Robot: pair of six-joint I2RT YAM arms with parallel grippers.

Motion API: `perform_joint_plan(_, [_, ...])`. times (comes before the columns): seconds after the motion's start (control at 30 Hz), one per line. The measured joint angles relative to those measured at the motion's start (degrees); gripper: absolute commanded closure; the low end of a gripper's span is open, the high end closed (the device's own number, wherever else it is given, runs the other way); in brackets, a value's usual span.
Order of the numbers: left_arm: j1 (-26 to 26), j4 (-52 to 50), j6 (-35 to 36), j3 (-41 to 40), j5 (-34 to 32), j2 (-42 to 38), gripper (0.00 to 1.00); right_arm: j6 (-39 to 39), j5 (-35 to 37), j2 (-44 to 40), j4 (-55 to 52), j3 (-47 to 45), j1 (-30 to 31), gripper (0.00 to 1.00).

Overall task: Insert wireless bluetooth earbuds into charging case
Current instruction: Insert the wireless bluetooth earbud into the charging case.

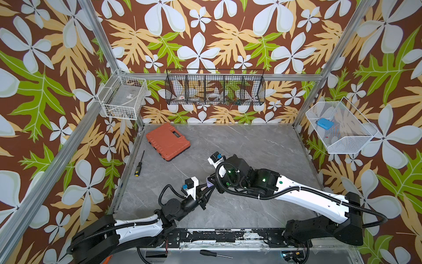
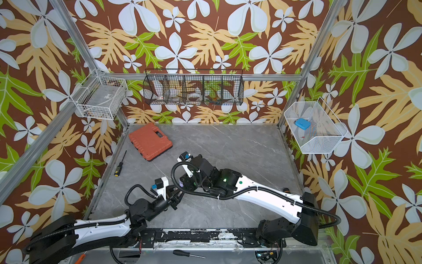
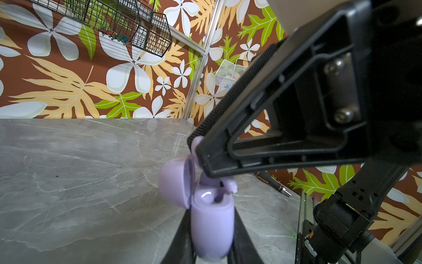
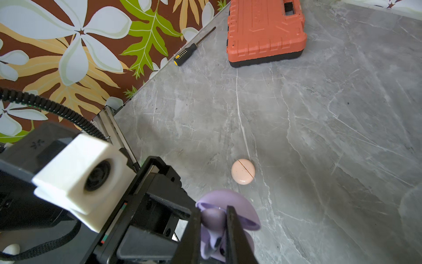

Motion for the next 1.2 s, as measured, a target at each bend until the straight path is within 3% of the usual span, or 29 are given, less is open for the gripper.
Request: perform_joint_plan(1.2, [0.0, 0.83, -0.48, -0.24, -0.17, 0.44, 1.0, 0.39, 2.14, -1.03, 5.18, -3.5, 0.11, 0.86])
